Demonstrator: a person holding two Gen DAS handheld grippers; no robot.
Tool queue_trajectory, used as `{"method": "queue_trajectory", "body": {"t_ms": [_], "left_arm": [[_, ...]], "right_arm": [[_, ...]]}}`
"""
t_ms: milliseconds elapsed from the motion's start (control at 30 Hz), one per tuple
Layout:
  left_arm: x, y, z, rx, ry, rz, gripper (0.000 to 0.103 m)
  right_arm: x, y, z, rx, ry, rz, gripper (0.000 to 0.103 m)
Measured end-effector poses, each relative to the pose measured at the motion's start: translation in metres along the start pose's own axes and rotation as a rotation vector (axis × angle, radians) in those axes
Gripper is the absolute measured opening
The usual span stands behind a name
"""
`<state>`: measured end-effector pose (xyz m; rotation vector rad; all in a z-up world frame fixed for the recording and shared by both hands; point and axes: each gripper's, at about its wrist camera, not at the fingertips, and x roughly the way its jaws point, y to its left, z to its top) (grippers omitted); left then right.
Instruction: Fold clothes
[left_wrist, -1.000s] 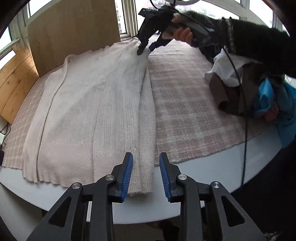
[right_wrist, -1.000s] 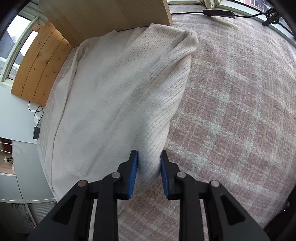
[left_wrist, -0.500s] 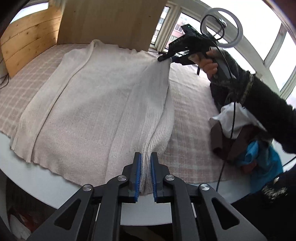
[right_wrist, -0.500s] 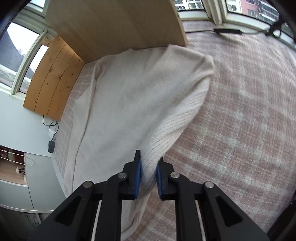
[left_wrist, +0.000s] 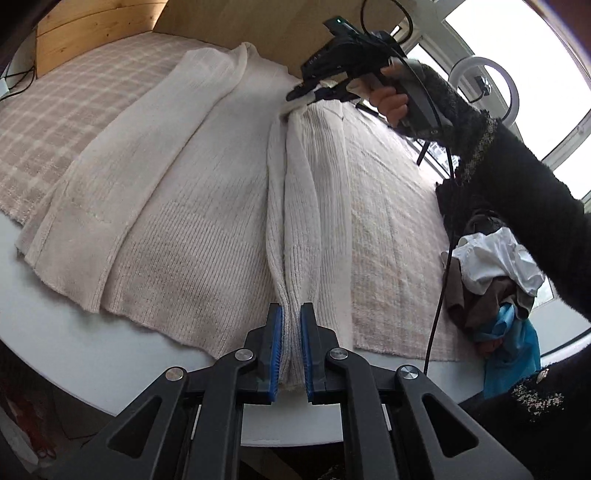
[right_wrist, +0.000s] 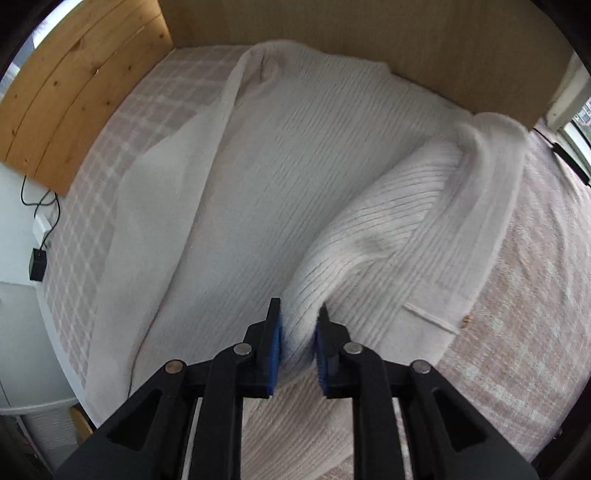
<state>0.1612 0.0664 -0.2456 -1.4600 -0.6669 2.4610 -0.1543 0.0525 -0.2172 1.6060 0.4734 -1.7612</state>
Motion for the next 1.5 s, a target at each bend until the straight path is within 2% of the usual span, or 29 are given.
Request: {"method": "queue_trajectory", "body": {"t_ms": [67,100,167,200,333,400,467,533,567,600,633,667,733,800,933,967,1033,1167,1267,1333,1500], "left_arm": [[-0.003,0.005,0.003,-0.003,0.018,-0.034,0.01],[-0.009,0.006,0.006,0.01,0.014,-0.032,0.011],[-0.024,0.005,0.011,0.045,0.0,-0.013,0.009],[-0.032,0.005,0.013,0.066,-0.014,-0.004,0.009],[-0.039,-0.006,0.024,0.178,-0.043,-0.034,0.009],[-0.029,-0.015,0.029,0.229,-0.017,-0.089,0.009],[-0.016,-0.022,0.032,0.273,0.016,-0.131,0.009],[0.003,-0.02,0.033,0.293,0.059,-0.108,0.011],[0.01,-0.016,0.034,0.292,0.075,-0.088,0.009],[0.018,-0.011,0.034,0.291,0.092,-0.068,0.001],[0.017,-0.006,0.037,0.283,0.098,-0.074,0.002],[0.009,-0.002,0.039,0.275,0.084,-0.08,0.002],[-0.013,0.007,0.045,0.265,0.035,-0.065,0.002],[-0.04,0.021,0.049,0.251,-0.031,-0.002,0.003],[-0.074,0.063,0.057,0.179,-0.123,0.167,0.022],[-0.079,0.074,0.059,0.159,-0.137,0.21,0.023],[-0.078,0.094,0.059,0.106,-0.124,0.215,0.023],[-0.066,0.106,0.057,0.091,-0.103,0.19,0.026],[-0.061,0.109,0.057,0.105,-0.099,0.19,0.031],[-0.06,0.113,0.058,0.106,-0.096,0.183,0.035],[-0.06,0.112,0.058,0.14,-0.098,0.164,0.035]], "right_arm": [[-0.011,-0.004,-0.003,0.02,-0.026,0.042,0.026],[-0.023,-0.013,-0.007,0.05,-0.058,0.092,0.027],[-0.053,-0.04,-0.018,0.132,-0.154,0.213,0.029],[-0.066,-0.057,-0.023,0.177,-0.205,0.233,0.031],[-0.073,-0.102,-0.035,0.319,-0.267,0.218,0.031],[-0.065,-0.103,-0.041,0.323,-0.253,0.196,0.031],[-0.048,-0.089,-0.044,0.287,-0.224,0.178,0.031],[-0.03,-0.074,-0.043,0.25,-0.195,0.145,0.031],[-0.023,-0.07,-0.042,0.241,-0.18,0.119,0.031],[-0.019,-0.068,-0.04,0.24,-0.176,0.086,0.031],[-0.015,-0.066,-0.038,0.239,-0.179,0.051,0.03],[-0.015,-0.064,-0.035,0.248,-0.167,0.03,0.03],[-0.031,-0.056,-0.034,0.249,-0.177,0.049,0.031],[-0.049,-0.043,-0.031,0.235,-0.2,0.073,0.031],[-0.071,-0.001,-0.008,0.203,-0.218,0.139,0.043],[-0.068,0.014,0.004,0.194,-0.206,0.155,0.044],[-0.059,0.045,0.027,0.172,-0.18,0.166,0.044],[-0.024,0.109,0.064,0.114,-0.106,0.095,0.044],[0.008,0.142,0.083,0.057,-0.052,-0.032,0.044],[0.023,0.155,0.09,0.033,-0.024,-0.1,0.044],[0.052,0.167,0.099,0.0,0.051,-0.208,0.045]]}}
